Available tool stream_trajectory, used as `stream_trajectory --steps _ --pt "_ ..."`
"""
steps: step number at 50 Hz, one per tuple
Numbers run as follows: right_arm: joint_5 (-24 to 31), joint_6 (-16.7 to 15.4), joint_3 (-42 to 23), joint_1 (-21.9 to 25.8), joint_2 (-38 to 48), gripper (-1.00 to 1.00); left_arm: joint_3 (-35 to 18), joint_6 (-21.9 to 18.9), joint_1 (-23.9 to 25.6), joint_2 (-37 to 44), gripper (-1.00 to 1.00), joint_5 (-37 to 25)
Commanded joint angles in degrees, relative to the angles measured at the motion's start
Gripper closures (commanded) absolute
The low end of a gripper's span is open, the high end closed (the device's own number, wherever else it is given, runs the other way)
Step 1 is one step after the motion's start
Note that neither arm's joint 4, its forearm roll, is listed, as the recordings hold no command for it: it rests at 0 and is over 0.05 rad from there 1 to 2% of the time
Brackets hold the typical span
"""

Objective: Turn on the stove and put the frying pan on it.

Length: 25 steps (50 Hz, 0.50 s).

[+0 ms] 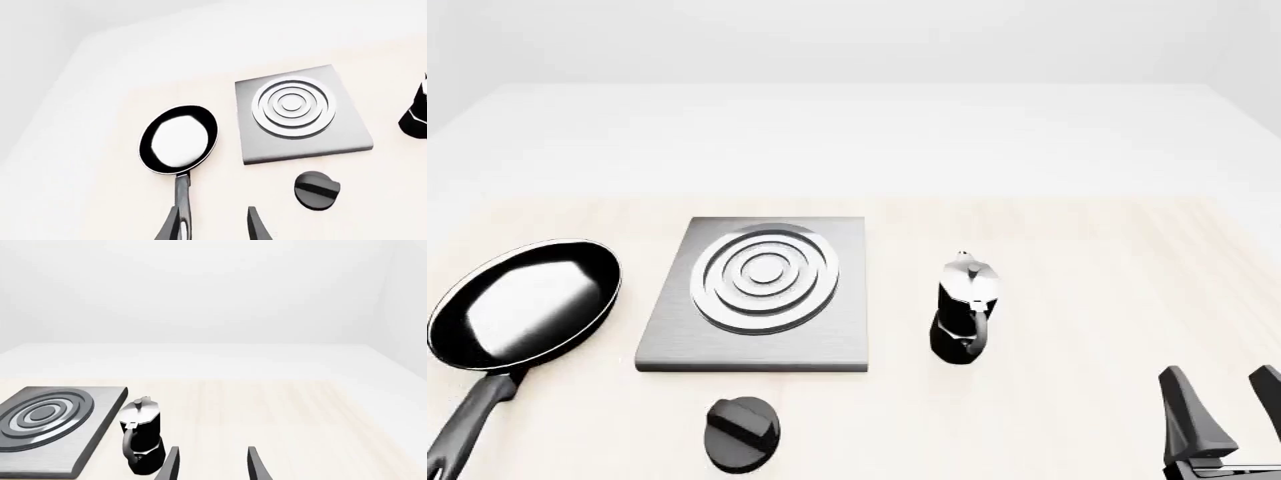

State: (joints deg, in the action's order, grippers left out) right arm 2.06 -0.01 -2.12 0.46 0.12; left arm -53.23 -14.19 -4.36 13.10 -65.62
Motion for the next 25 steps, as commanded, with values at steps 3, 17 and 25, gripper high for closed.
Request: stream_trajectory --steps 3,17,25 --pt "0.0 0.0 0.0 0.0 0.0 -1.00 1.0 -1.7 -2.8 -0.5 -1.00 -2.1" --pt "0.0 0.0 0.0 0.0 0.0 -1.00 5.0 0.5 -5.1 1.7 -1.00 1.7" --pt "0.0 0.0 0.0 0.0 0.0 -1.00 6.3 -0.6 -8.4 1.5 -1.00 1.0"
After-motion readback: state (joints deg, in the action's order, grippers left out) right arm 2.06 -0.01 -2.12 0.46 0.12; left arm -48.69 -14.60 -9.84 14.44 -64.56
